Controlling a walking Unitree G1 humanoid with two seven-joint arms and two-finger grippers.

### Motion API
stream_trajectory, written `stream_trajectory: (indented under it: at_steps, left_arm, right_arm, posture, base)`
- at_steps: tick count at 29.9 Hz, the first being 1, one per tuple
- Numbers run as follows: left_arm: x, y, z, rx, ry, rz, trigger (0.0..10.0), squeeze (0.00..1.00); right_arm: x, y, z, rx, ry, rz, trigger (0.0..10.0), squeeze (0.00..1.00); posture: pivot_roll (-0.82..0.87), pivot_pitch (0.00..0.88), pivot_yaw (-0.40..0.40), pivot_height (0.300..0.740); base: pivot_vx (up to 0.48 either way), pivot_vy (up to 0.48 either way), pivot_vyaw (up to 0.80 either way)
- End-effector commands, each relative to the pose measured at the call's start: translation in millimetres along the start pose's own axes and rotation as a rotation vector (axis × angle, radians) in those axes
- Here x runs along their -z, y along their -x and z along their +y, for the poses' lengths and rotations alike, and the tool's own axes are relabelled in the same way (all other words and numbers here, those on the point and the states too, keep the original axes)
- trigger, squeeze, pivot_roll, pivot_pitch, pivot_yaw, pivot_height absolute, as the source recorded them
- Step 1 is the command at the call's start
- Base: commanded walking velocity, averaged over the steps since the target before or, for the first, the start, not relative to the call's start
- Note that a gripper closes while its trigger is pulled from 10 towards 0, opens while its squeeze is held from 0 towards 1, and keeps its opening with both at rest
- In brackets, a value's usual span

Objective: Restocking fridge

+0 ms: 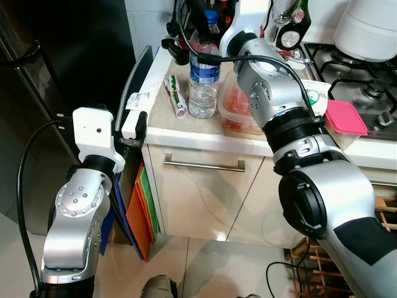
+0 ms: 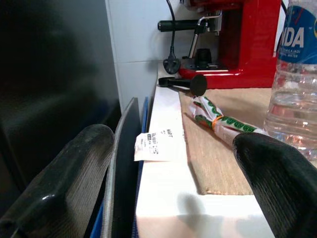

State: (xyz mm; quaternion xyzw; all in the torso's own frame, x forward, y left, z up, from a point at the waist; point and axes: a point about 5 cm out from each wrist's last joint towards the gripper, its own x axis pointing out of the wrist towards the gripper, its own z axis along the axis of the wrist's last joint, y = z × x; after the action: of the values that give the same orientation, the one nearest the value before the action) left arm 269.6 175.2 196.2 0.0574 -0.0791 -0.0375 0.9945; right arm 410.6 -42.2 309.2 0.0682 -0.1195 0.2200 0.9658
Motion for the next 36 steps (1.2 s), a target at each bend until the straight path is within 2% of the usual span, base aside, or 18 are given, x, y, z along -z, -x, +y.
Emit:
stream_trajectory:
  at_steps: [1,7,8,19,28,36]
  left_arm:
    - [-0.6,-2.8,1.5,-0.006,0.012,0.008,10.0,0.0]
    - [-0.7,-4.0,2.0,-0.008,0.013,0.008,10.0,0.0]
    - [-0.6,-4.7,2.5,-0.008,0.012,0.009,10.0,0.0]
    - [0.0,-8.3,2.8,-0.006,0.012,0.011,10.0,0.0]
    - [1.3,-14.9,3.9,-0.002,0.014,0.014,10.0,0.0]
    - [0.4,-22.9,2.6,0.028,-0.006,0.013,10.0,0.0]
  right_arm:
    - [-6.2,-3.7,5.3,-0.027,-0.025,0.007,10.0,0.0]
    - [-6.7,-4.6,6.9,-0.033,-0.026,0.005,10.0,0.0]
    - [-8.7,-5.0,7.3,-0.035,-0.033,-0.005,0.0,0.0]
    - [-10.4,-4.2,7.9,-0.051,-0.051,-0.037,0.0,0.0]
    - [-4.8,-2.3,10.6,-0.073,-0.066,-0.044,0.0,0.0]
    - [7.7,3.4,4.2,-0.036,-0.076,-0.044,0.0,0.0]
  posture:
    - [0.28,0.059,-0.004,0.732]
    - [0.28,0.055,-0.004,0.732]
    - [0.28,0.054,-0.002,0.732]
    - [0.27,0.049,0.002,0.732]
    - [0.24,0.04,0.006,0.732]
    - [0.23,0.024,0.036,0.732]
  base:
    - [0.0,0.0,0.0]
    - [0.0,0.0,0.0]
    - [0.0,0.0,0.0]
    - [0.0,0.0,0.0]
    - [0.0,0.0,0.0]
    - [0.0,0.0,0.0]
